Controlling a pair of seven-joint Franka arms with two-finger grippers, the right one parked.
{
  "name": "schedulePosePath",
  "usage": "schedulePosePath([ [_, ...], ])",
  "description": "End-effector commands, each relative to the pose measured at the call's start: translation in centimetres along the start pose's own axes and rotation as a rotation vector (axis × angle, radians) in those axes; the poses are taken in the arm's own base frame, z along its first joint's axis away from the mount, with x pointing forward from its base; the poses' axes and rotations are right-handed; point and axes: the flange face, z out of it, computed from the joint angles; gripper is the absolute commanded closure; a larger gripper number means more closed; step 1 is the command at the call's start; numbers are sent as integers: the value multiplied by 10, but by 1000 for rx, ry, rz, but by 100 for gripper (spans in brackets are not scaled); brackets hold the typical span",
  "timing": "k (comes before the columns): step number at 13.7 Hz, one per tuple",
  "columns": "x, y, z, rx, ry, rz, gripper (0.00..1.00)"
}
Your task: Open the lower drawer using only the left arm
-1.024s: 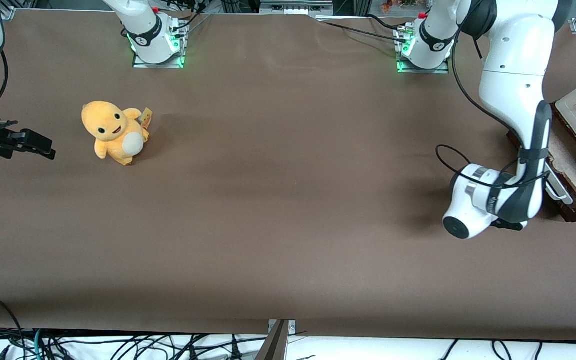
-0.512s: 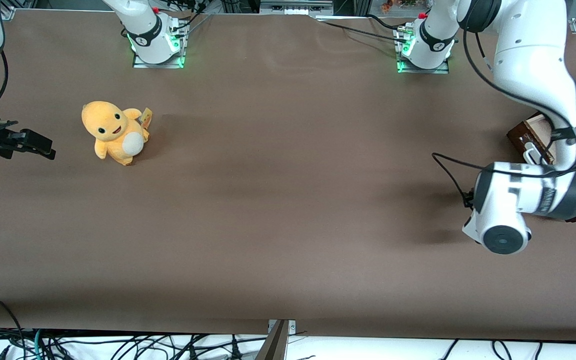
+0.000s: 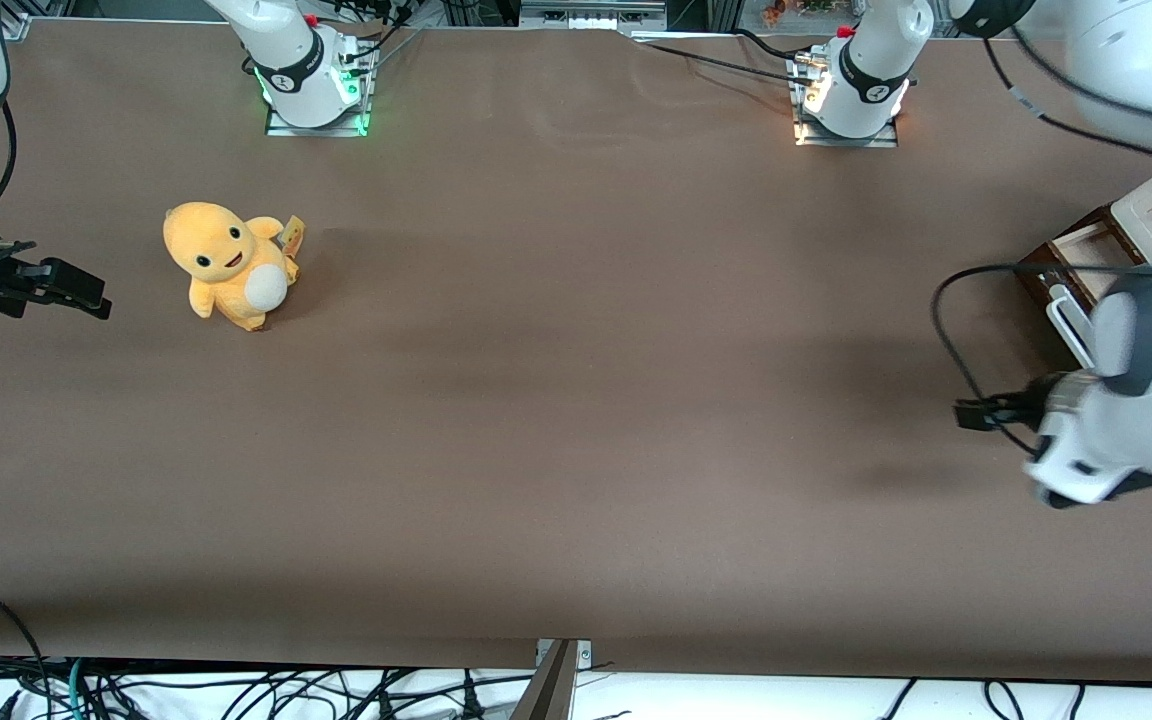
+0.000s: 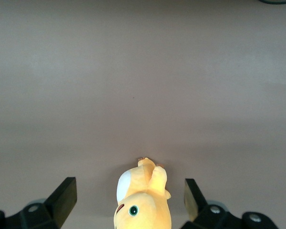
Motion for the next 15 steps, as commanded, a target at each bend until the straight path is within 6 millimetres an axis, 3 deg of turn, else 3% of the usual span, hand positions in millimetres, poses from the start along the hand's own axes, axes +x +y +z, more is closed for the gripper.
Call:
schedulePosePath([
  [1, -38, -35, -39, -96, 74, 163, 0],
  [3, -63, -51, -57, -92, 149, 250, 0],
  [9, -143, -37, -125, -82, 319, 320, 0],
  [11, -155, -38, -119, -73, 304, 329, 0],
  [15, -155, -42, -113, -75, 293, 328, 0],
])
